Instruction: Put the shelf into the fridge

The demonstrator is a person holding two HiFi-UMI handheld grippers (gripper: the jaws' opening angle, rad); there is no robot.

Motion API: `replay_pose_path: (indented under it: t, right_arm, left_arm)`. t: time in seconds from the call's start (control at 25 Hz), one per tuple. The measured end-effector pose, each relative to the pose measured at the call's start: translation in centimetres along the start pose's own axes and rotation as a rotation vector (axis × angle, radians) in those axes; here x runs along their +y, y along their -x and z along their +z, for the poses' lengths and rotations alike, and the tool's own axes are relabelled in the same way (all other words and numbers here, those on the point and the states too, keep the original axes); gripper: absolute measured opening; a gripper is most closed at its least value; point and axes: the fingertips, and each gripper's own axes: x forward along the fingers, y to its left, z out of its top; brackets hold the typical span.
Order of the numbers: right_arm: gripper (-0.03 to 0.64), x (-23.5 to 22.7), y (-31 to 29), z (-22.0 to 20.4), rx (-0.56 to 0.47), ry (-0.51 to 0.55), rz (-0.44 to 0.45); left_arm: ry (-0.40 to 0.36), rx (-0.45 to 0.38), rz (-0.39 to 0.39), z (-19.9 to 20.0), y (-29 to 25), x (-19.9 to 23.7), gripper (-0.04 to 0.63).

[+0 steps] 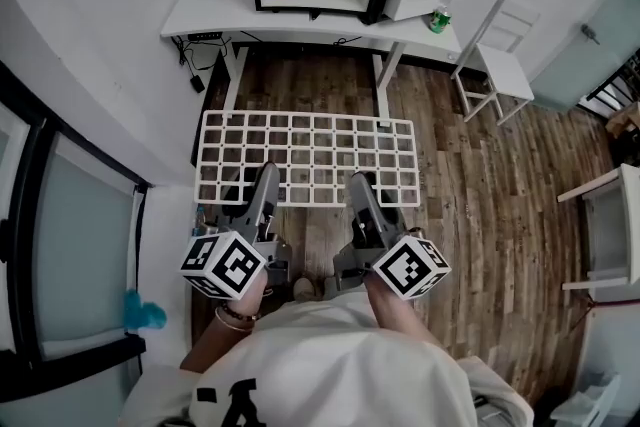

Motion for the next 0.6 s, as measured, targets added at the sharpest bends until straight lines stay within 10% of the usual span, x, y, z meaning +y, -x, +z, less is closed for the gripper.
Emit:
replay_pose_path:
  t: [0.6]
  right_arm:
    - [0.158,-2.7,-2.9,0.7,0.015,-0.009,-0.013]
  left_arm:
    - [0.010,0.033,0.007,-0.9,-3.9,1.2,0.172]
